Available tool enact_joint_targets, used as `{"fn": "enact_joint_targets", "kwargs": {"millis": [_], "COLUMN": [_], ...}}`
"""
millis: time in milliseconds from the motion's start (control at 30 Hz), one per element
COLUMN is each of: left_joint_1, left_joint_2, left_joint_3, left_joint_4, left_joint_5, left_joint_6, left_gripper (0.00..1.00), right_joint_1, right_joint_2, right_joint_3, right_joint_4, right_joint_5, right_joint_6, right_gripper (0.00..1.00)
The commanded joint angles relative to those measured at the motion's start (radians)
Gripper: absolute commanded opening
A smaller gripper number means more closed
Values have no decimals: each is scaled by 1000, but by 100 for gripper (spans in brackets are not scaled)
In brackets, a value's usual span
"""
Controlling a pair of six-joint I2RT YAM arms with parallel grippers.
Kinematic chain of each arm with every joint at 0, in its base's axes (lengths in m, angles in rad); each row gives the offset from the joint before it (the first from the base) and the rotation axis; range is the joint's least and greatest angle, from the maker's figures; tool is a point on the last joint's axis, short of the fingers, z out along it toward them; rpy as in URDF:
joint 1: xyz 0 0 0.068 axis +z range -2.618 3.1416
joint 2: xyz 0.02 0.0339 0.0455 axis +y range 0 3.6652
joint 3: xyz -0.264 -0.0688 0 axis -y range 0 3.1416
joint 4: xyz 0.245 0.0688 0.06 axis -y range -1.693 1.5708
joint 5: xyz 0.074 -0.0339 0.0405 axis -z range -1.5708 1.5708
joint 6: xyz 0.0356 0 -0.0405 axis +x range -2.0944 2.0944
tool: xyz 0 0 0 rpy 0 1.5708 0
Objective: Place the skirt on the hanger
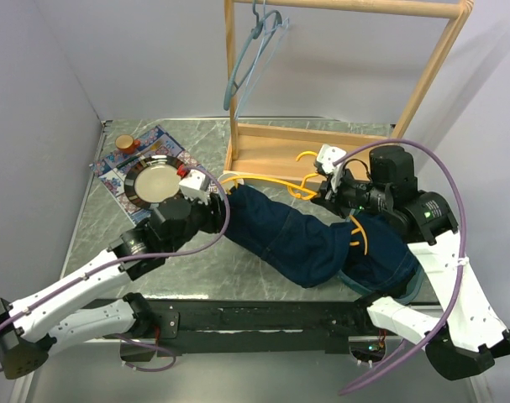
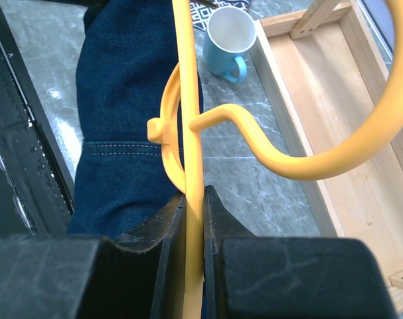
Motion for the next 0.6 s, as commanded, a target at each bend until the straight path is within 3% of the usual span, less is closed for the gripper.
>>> {"fn": "enact_joint_targets", "kwargs": {"millis": [0, 33, 67, 233, 567], "left_joint_1": [48, 53, 55, 55, 55], "left_joint_2": [35, 37, 34, -49, -242], "left_joint_3": [6, 4, 3, -22, -86], "left_joint_4": [60, 55, 42, -41, -178], "left_joint_5": [197, 226, 279, 355, 349], "left_joint_6": [27, 22, 13, -102, -269], "left_gripper": [23, 5, 1, 1, 1], "right_joint_1": [-22, -23, -29, -78, -160], "right_joint_2": [-39, -39, -37, -33, 10], "right_joint_3": [-2, -4, -5, -9, -4], "right_joint_4": [88, 103, 115, 204, 234], "right_joint_5": [-43, -30, -9, 146, 108], "right_joint_6": [7, 16, 25, 96, 114], "right_gripper": [0, 0, 0, 0, 0]}}
